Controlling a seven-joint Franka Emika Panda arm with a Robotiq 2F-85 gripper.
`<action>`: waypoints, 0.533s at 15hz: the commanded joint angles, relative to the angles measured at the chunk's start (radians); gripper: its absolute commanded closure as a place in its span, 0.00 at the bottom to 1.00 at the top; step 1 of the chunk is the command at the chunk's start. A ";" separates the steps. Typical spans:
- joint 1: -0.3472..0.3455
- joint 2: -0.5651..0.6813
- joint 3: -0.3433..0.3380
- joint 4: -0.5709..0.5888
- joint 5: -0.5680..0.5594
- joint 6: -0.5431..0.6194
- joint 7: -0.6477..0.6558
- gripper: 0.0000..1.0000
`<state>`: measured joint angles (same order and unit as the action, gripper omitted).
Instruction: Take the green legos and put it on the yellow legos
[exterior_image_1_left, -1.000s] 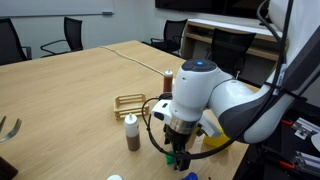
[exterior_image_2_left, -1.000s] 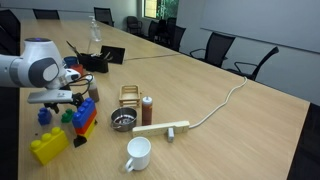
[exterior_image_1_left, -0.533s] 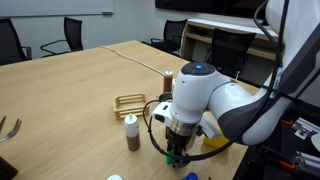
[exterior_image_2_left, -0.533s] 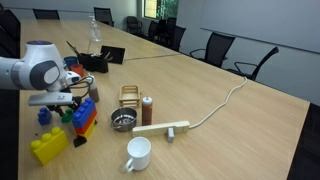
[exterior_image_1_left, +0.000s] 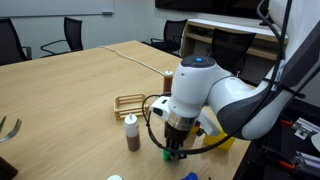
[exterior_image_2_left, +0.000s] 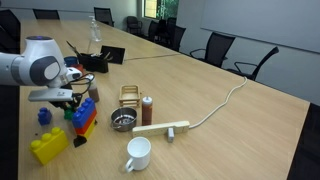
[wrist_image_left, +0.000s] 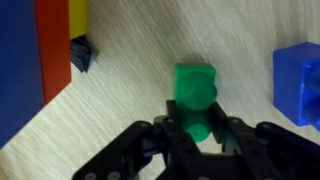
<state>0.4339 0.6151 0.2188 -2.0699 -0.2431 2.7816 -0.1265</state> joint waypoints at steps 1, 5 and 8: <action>-0.003 -0.055 0.004 -0.017 0.014 -0.064 0.038 0.81; -0.008 -0.118 0.017 -0.038 0.035 -0.116 0.096 0.89; -0.013 -0.165 0.028 -0.058 0.053 -0.137 0.119 0.90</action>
<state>0.4346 0.5093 0.2305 -2.0871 -0.2177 2.6742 -0.0272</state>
